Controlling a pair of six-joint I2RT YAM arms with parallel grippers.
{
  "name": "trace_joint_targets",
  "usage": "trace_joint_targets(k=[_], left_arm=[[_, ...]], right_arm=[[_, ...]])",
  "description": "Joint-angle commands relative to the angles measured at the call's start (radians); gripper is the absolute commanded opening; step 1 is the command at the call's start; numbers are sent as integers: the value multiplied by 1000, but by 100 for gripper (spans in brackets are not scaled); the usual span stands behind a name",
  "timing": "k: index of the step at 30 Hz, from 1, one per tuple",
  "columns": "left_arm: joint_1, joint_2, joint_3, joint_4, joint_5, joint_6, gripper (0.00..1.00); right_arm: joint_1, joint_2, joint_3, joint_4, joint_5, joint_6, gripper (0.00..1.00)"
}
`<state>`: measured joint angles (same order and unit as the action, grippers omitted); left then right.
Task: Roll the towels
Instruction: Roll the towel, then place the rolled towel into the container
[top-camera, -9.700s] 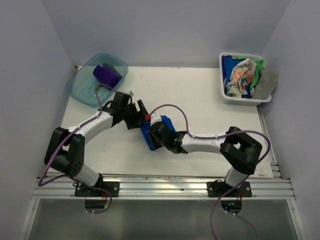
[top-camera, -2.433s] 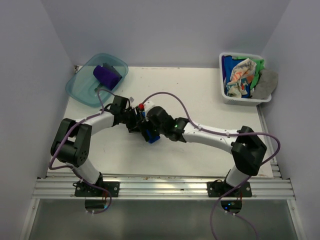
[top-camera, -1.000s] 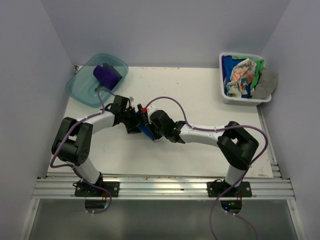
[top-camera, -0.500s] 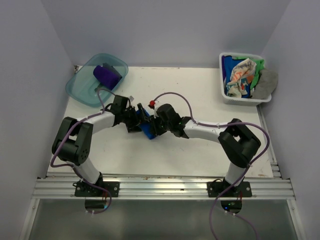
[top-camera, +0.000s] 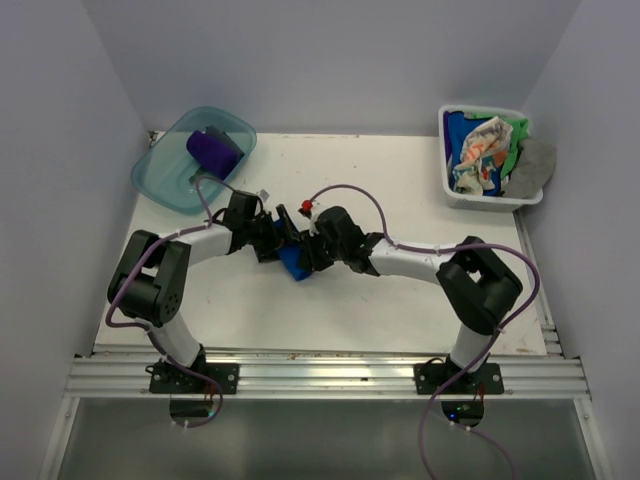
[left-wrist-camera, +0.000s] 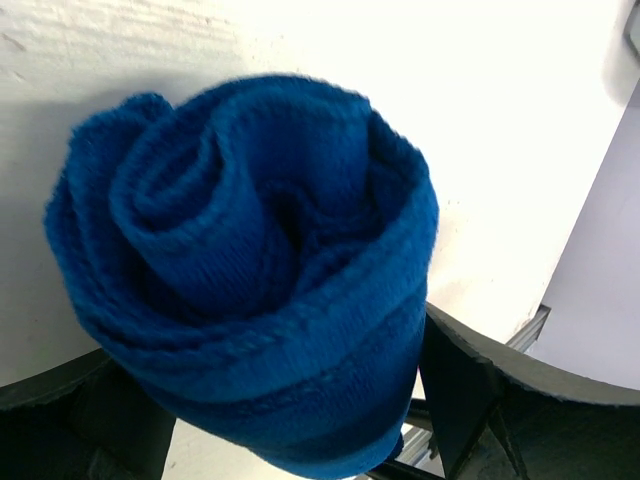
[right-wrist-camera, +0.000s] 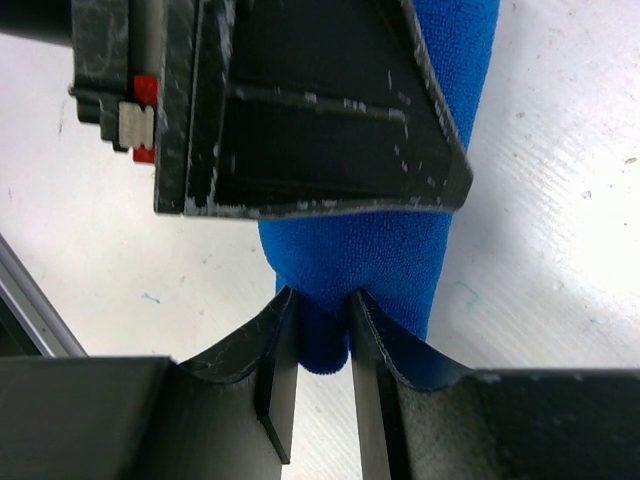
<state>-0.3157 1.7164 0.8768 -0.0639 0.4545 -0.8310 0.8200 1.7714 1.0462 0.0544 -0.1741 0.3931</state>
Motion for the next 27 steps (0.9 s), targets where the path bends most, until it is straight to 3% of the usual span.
trace_joint_targets(k=[1, 8, 14, 16, 17, 20, 27], left_arm=[[-3, -17, -13, 84, -60, -19, 90], [-3, -14, -24, 115, -79, -43, 79], [-6, -6, -29, 115, -77, -51, 60], [-8, -9, -29, 110, -79, -54, 55], [-8, -11, -25, 105, -82, -56, 50], [-8, -15, -12, 81, -92, -60, 46], [12, -15, 106, -78, -91, -17, 44]], right_arm=[[-7, -18, -14, 32, -33, 13, 28], [-16, -24, -23, 38, -42, 21, 28], [-16, -20, -18, 35, -42, 23, 29], [-18, -21, -14, 25, -38, 21, 40], [-18, -23, -11, 22, -35, 21, 54], [-19, -43, 0, -11, 2, 12, 74], [-122, -263, -69, -89, 50, 30, 84]])
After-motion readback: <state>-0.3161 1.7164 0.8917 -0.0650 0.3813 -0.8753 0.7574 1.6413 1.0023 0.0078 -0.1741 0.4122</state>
